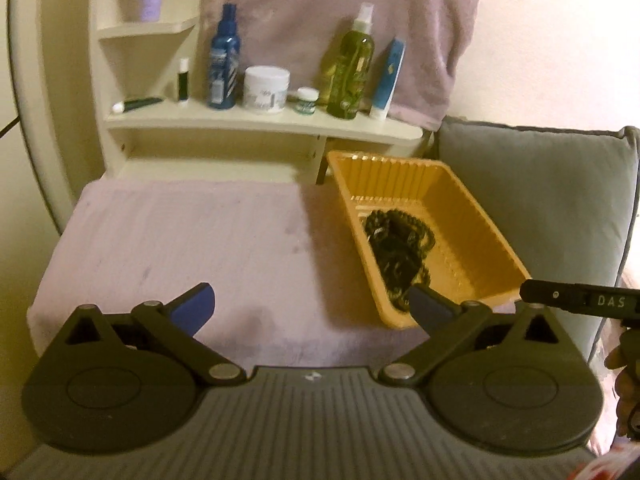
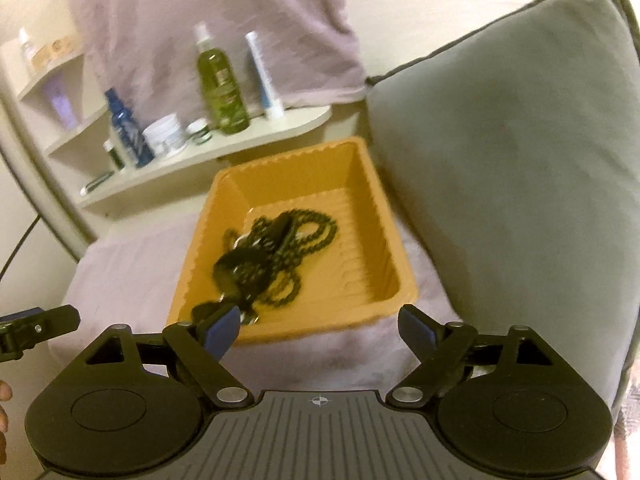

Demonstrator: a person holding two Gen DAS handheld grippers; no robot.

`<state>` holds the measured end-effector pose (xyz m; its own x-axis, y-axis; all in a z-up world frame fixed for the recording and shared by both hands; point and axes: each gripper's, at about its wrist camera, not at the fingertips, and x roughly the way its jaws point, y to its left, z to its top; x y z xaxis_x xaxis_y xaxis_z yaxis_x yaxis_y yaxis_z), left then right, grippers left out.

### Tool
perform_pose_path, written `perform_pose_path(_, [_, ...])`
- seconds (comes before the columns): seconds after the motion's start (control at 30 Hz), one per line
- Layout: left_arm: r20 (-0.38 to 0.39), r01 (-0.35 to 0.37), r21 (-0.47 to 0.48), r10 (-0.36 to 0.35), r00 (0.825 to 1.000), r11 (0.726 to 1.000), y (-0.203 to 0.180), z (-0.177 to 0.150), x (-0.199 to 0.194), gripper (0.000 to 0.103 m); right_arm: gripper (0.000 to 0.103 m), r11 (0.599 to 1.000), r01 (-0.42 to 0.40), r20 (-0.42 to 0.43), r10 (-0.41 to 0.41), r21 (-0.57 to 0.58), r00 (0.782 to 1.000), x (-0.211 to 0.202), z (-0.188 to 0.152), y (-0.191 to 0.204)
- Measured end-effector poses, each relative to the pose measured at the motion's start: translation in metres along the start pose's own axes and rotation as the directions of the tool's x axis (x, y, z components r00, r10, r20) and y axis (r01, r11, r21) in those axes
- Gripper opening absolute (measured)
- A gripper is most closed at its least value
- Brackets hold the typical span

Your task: Organize jewelry

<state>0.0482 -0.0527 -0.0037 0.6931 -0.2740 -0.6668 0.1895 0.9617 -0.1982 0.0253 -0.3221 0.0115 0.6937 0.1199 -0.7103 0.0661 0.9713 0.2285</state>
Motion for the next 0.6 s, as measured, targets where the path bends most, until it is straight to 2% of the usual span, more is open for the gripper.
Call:
perform_pose_path(0.37, [-0.057, -0.074, -0.02, 0.073, 0.996, 0.997, 0.007, -0.023, -0.025, 0.102, 0.086, 0.998, 0.008, -0.033, -0.01, -0.06, 0.999, -0.015, -0.013, 0.025])
perform_pose_path(0.6, [-0.066, -0.115, -0.001, 0.115, 0.991, 0.993, -0.001, -0.03, -0.035, 0.102, 0.086, 0.996, 0.004, -0.049, -0.008, -0.085, 0.999, -0.026, -0.021, 0.035])
